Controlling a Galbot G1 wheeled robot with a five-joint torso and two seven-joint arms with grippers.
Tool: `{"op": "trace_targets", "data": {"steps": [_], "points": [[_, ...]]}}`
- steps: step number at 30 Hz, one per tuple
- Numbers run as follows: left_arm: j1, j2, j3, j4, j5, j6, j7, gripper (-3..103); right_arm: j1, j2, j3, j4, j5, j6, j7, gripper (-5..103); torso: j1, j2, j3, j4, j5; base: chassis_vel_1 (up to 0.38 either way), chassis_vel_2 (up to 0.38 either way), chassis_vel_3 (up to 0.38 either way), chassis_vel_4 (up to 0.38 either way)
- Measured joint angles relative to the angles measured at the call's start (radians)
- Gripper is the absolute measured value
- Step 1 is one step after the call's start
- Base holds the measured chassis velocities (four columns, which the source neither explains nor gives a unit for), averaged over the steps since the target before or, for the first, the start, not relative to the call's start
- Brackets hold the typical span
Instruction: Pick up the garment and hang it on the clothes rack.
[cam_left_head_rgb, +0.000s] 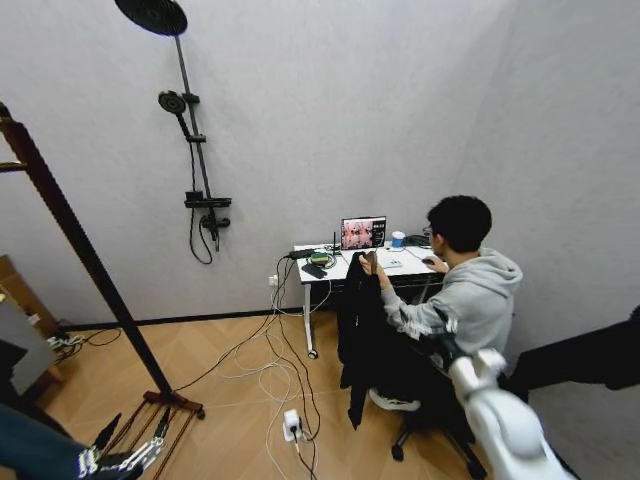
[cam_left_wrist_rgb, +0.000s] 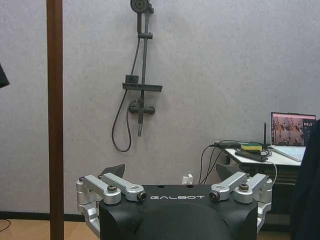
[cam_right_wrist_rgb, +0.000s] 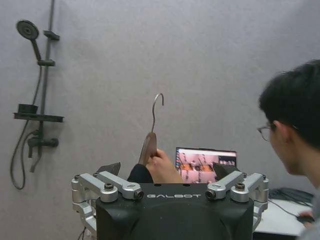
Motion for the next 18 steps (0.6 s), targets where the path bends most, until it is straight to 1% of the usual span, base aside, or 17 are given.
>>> {"op": "trace_targets", "data": {"steps": [1,2,5,6,7,8,9,11,12,13,15,16,18], "points": [[0.0,0.0,0.0,0.0,0.0,0.0,0.0,100,0.035,-0.019,-0.014,-0.039,0.008,0.005,-0.022,100,0.0,0.0,0.0,0.0,-0.0001,0.088,-0.062,-0.015,0.087],[0.0,0.0,0.0,0.0,0.0,0.0,0.0,100,0.035,-0.019,-0.014,-0.039,0.008,0.005,-0.022,100,0.0,0.0,0.0,0.0,-0.0001,0.088,-0.062,-0.015,0.087],[0.0,0.0,0.0,0.0,0.0,0.0,0.0,100,0.189,-0.069,-0.094,-0.199,0.052,0.017,-0.11,100,0.001,0.0,0.0,-0.0009,0.0005,0.0,0.0,0.0,0.0],[0.0,0.0,0.0,0.0,0.0,0.0,0.0,100,0.189,-0.069,-0.094,-0.199,0.052,0.017,-0.11,100,0.001,0.0,0.0,-0.0009,0.0005,0.0,0.0,0.0,0.0],[0.0,0.0,0.0,0.0,0.0,0.0,0.001,100,0.249,-0.076,-0.131,-0.252,0.068,0.026,-0.121,100,0.001,0.0,0.0,-0.0008,0.0002,0.0,0.0,0.0,0.0],[0.0,0.0,0.0,0.0,0.0,0.0,0.0,100,0.313,-0.078,-0.175,-0.312,0.074,0.051,-0.131,100,0.001,-0.001,0.0,-0.0007,-0.0001,0.0,0.0,0.0,0.0],[0.0,0.0,0.0,0.0,0.0,0.0,0.0,100,0.313,-0.078,-0.175,-0.312,0.074,0.051,-0.131,100,0.001,-0.001,0.0,-0.0007,-0.0001,0.0,0.0,0.0,0.0],[0.0,0.0,0.0,0.0,0.0,0.0,0.0,100,0.403,-0.069,-0.238,-0.392,0.061,0.083,-0.158,100,0.002,-0.001,0.0,-0.0002,0.0002,0.0,0.0,0.0,0.0],[0.0,0.0,0.0,0.0,0.0,0.0,0.0,100,0.403,-0.069,-0.238,-0.392,0.061,0.083,-0.158,100,0.002,-0.001,0.0,-0.0002,0.0002,0.0,0.0,0.0,0.0],[0.0,0.0,0.0,0.0,0.0,0.0,0.0,100,0.438,-0.062,-0.268,-0.419,0.054,0.084,-0.161,100,0.002,-0.001,0.0,-0.0003,0.0,0.0,0.0,0.0,0.0],[0.0,0.0,0.0,0.0,0.0,0.0,0.0,100,0.506,-0.041,-0.336,-0.478,0.038,0.078,-0.141,100,0.001,-0.001,0.0,-0.0005,-0.0001,0.0,0.0,0.0,0.0],[0.0,0.0,0.0,0.0,0.0,0.0,0.0,100,0.506,-0.041,-0.336,-0.478,0.038,0.078,-0.141,100,0.001,-0.001,0.0,-0.0005,-0.0001,0.0,0.0,0.0,0.0],[0.0,0.0,0.0,0.0,0.0,0.0,0.0,100,0.55,-0.016,-0.372,-0.525,0.005,0.077,-0.126,100,0.001,-0.001,0.0,-0.0006,0.0001,0.0,0.0,0.0,0.0]]}}
